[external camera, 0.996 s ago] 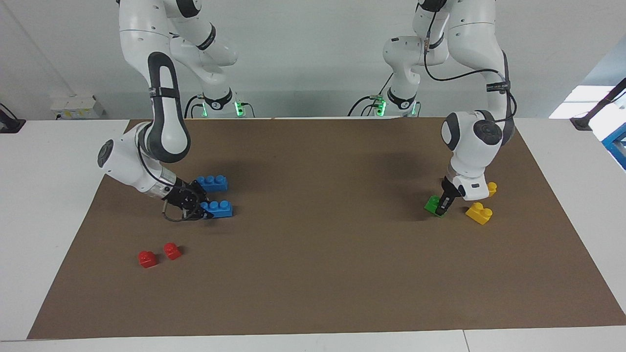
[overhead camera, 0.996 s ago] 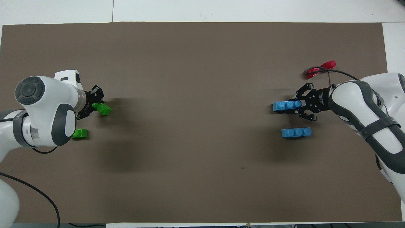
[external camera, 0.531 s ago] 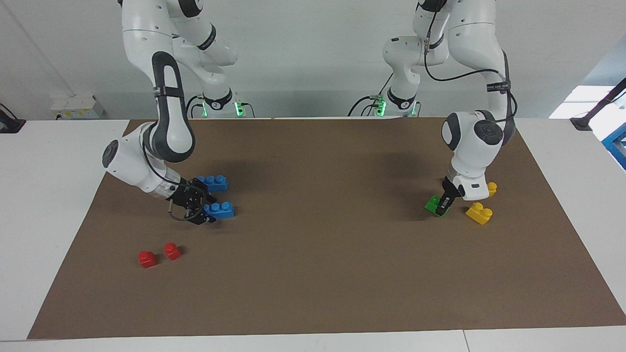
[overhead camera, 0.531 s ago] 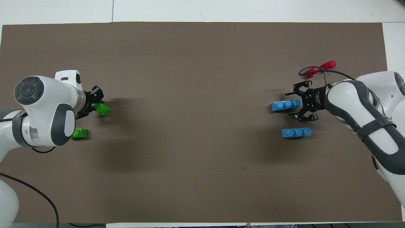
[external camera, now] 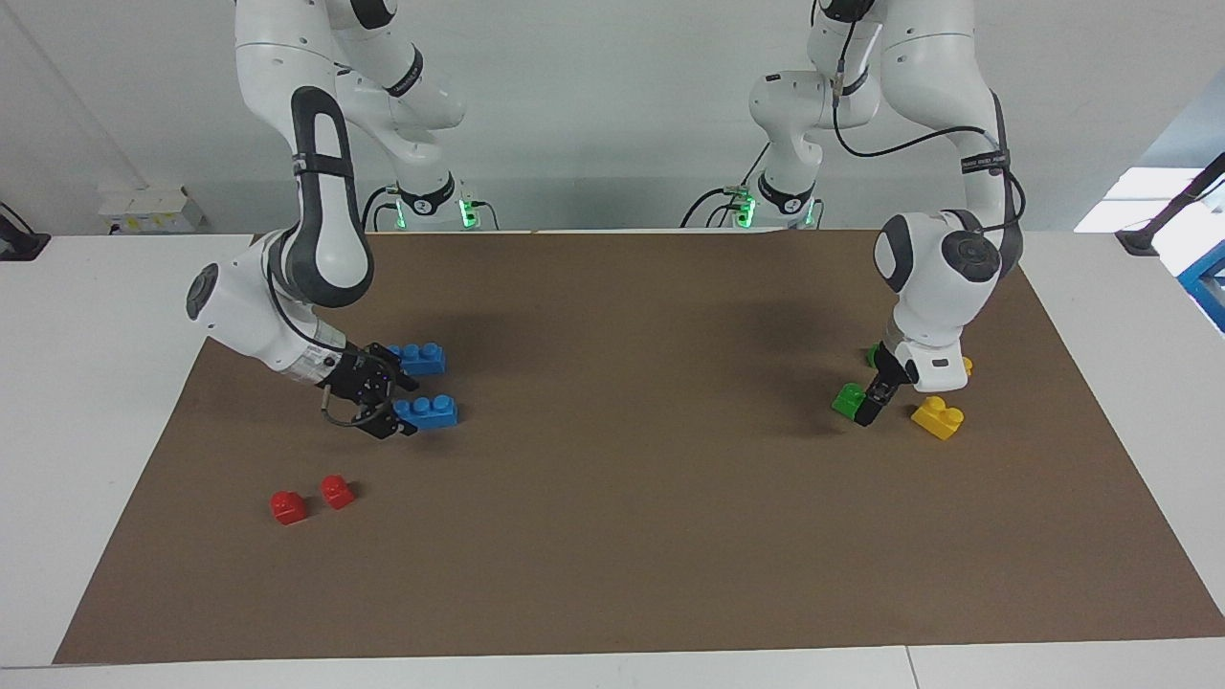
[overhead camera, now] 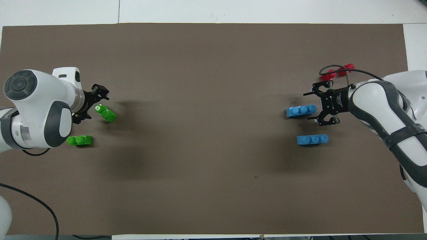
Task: Remove green block with left arm and hold with right
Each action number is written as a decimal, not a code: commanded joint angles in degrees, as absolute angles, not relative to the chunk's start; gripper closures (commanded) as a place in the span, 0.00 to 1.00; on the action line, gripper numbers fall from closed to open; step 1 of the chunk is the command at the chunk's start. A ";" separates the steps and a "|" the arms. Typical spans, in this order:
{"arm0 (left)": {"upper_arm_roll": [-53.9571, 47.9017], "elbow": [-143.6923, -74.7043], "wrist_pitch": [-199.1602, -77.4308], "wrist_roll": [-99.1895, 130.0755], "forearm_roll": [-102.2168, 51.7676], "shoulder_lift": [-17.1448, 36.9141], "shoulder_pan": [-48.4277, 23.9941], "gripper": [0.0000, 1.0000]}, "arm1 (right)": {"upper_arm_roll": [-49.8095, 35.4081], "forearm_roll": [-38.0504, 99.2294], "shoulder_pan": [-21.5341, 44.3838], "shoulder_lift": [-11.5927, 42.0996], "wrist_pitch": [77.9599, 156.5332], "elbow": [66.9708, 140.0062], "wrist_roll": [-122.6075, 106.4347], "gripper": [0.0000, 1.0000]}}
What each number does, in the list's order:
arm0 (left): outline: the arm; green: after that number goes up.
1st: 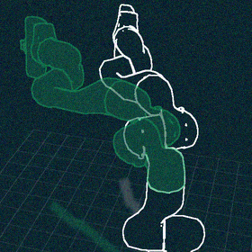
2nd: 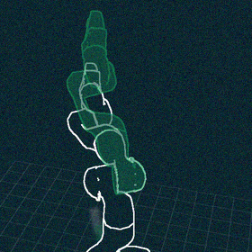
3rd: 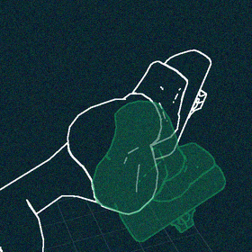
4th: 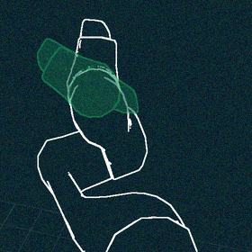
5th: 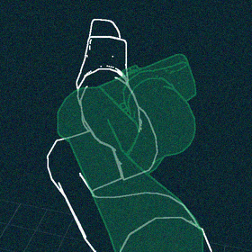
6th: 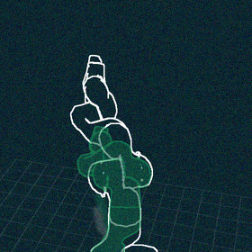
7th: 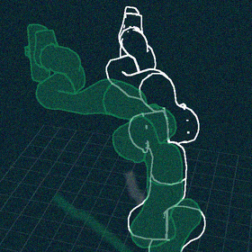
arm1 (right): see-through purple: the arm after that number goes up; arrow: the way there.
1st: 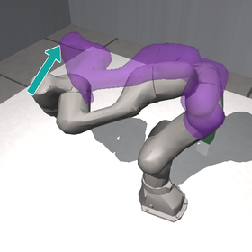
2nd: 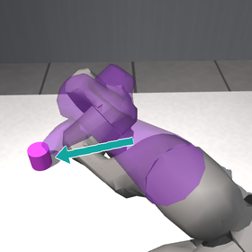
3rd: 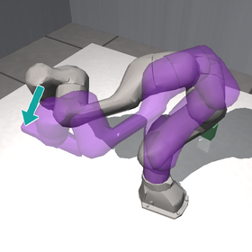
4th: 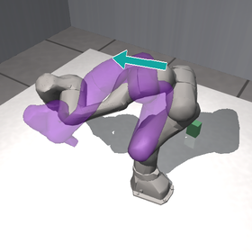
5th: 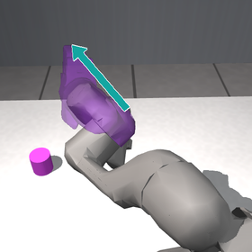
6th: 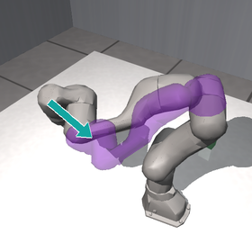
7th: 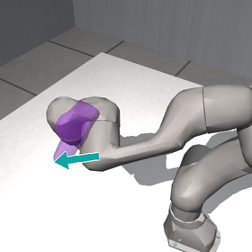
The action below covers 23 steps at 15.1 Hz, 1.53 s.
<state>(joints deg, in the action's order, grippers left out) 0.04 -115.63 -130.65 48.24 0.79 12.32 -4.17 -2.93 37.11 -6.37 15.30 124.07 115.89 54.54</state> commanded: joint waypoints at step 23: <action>0.79 -93.97 -96.43 8.19 1.41 -1.67 -3.16 0.00 | -3.69 17.06 -6.33 -2.46 101.27 104.42 34.83 0.00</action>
<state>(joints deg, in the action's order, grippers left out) 0.84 -97.13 -100.72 11.39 0.80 -1.64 -3.42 -3.44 19.11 -6.17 -2.25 105.37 106.92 39.98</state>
